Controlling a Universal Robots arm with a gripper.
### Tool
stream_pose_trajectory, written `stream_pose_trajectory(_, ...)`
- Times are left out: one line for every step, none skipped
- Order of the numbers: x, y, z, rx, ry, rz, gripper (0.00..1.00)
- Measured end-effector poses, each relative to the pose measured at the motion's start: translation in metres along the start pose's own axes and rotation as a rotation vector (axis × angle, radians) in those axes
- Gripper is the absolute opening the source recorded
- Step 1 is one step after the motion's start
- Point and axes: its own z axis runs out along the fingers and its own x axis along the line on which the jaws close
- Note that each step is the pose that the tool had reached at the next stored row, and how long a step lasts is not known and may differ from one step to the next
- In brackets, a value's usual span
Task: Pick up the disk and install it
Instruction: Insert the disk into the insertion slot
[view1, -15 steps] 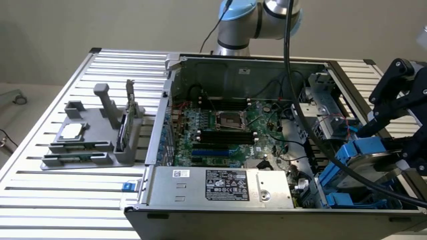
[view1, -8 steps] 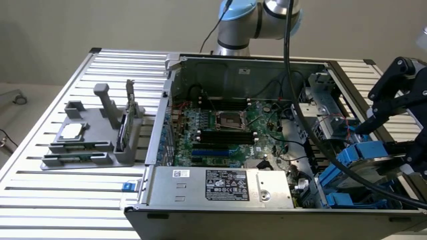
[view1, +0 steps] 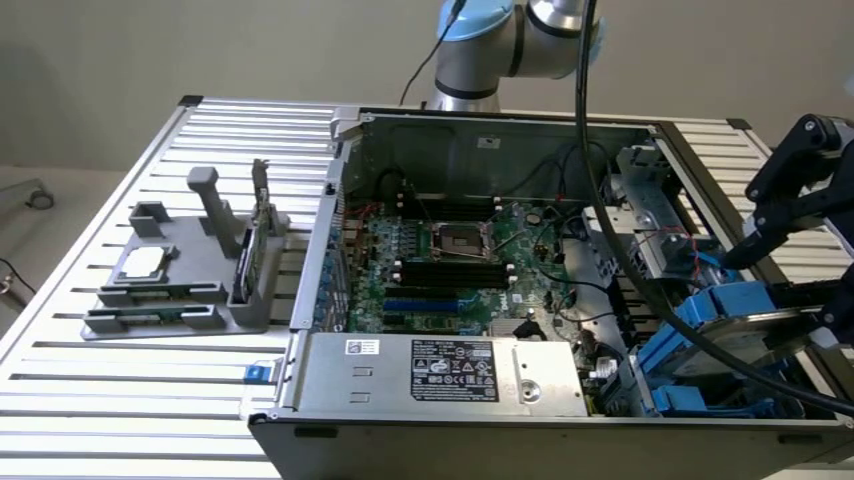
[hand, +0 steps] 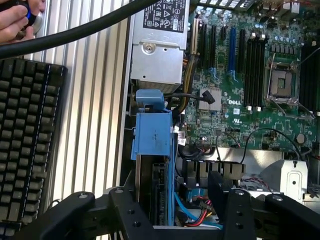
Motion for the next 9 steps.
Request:
stream_pose_trajectory(0.0,0.0,0.0,0.0002,0.0,0.0,0.63)
stream_pose_trajectory(0.0,0.0,0.0,0.0002,0.0,0.0,0.63)
stream_pose_trajectory(0.0,0.0,0.0001,0.0002,-0.0001,0.0,0.5)
stream_pose_trajectory(0.0,0.0,0.0001,0.0002,-0.0001,0.0,0.5)
stream_pose_trajectory(0.0,0.0,0.0001,0.0002,-0.0001,0.0,0.44)
stream_pose_trajectory(0.0,0.0,0.0001,0.0002,-0.0001,0.0,0.38)
stream_pose_trajectory(0.0001,-0.0003,0.0,0.0001,0.0005,0.0,0.38)
stream_pose_trajectory(0.0001,-0.0009,-0.0002,0.0,0.0002,0.0,0.33)
stream_pose_trajectory(0.0001,-0.0019,-0.0004,0.0001,0.0003,0.0,0.32)
